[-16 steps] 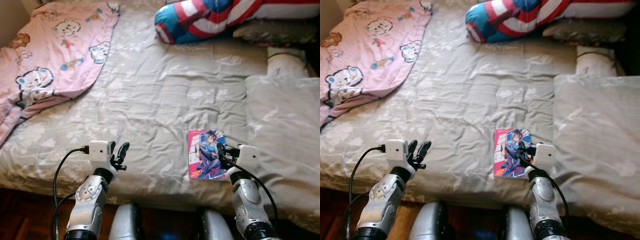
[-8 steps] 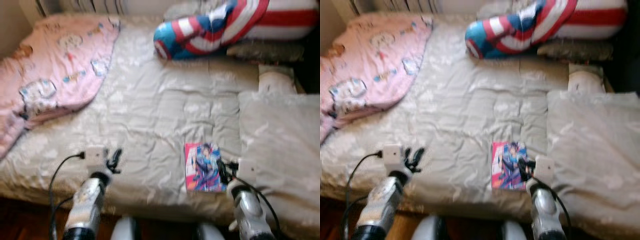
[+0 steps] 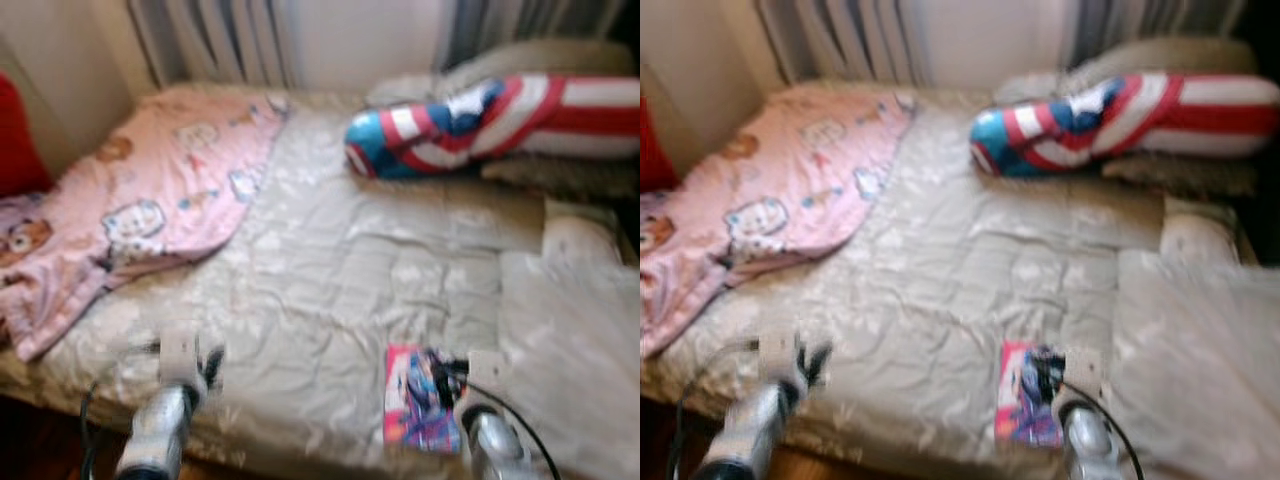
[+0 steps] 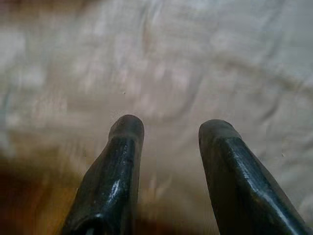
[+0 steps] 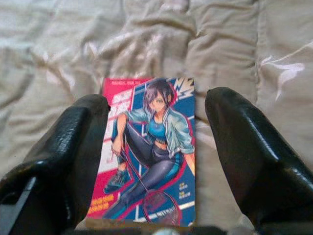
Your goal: Clean up the room
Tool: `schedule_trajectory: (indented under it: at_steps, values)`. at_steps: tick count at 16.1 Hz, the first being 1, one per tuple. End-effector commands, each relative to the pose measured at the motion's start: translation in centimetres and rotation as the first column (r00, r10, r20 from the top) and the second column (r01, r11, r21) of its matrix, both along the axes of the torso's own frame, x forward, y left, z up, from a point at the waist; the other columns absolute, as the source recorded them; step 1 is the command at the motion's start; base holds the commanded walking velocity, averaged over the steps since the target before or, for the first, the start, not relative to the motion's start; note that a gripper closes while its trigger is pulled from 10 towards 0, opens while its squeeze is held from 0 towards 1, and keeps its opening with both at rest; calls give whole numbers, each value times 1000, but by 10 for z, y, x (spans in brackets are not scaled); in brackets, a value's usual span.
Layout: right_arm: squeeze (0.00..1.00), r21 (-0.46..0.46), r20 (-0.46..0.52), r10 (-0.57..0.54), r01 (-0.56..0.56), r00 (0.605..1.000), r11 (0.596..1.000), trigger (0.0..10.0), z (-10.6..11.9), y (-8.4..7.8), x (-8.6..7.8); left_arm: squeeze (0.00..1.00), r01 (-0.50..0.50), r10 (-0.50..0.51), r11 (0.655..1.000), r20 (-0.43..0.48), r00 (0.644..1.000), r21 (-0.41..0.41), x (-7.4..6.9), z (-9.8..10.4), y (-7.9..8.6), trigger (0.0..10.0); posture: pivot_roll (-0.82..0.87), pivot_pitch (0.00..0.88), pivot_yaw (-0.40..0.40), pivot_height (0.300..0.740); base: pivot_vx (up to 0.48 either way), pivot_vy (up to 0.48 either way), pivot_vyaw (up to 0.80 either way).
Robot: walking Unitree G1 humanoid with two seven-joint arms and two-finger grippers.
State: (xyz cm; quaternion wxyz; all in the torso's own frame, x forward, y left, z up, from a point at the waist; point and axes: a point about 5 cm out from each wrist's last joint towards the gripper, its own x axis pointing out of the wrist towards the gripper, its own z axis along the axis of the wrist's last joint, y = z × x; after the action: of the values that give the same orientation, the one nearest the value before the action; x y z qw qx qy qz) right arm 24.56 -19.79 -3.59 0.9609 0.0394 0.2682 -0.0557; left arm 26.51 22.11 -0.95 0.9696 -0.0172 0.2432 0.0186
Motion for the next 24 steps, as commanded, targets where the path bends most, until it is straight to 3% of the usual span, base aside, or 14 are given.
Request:
schedule_trajectory:
  at_steps: [1, 4, 5, 8, 11, 14, 20, 24]
  values:
    - [0, 1, -95, -14, 14, 995, 1000, 10000, -13, -2, -15, 0, -4, 10, 999, -141, 990, 37, -26, -22, 12, 10000, 12, 0, 23, 740, 0, 0, 0]
    - [0, -13, -157, -25, 24, 987, 1000, 10000, -21, -4, -25, 0, -15, 25, 999, -208, 978, 45, -38, -33, 16, 10000, 14, 0, 21, 740, 0, 0, 0]
    - [0, -14, -202, -58, 56, 978, 998, 10000, -27, -8, -34, 0, -22, 32, 999, -263, 964, 40, -49, -42, 14, 10000, 19, 0, 20, 740, 0, 0, 0]
    - [0, -27, -266, -130, 127, 955, 992, 10000, -35, -17, -50, 0, -12, 22, 999, -309, 951, 35, -59, -50, 9, 10000, 10, 0, 18, 740, 0, 0, 0]
    - [0, -29, -307, -175, 174, 936, 984, 10000, -41, -22, -63, 0, -6, 12, 1000, -321, 947, 20, -61, -54, 4, 10000, 10, 0, 27, 740, 0, 0, 0]
    - [0, -17, -348, -192, 198, 918, 980, 10000, -49, -15, -76, 0, 23, -16, 1000, -361, 932, 16, -67, -60, -4, 10000, 4, 12, 36, 740, 0, 0, 0]
    - [0, 17, -379, -197, 219, 904, 975, 10000, -53, -7, -82, 0, 45, -35, 999, -384, 923, 16, -71, -64, -10, 10000, -7, 27, 34, 740, 0, 0, 0]
    - [0, 18, -393, -156, 178, 906, 984, 10000, -55, -1, -84, 0, 35, -30, 999, -390, 921, 5, -74, -65, -11, 10000, -1, 35, 28, 740, 0, 129, 0]
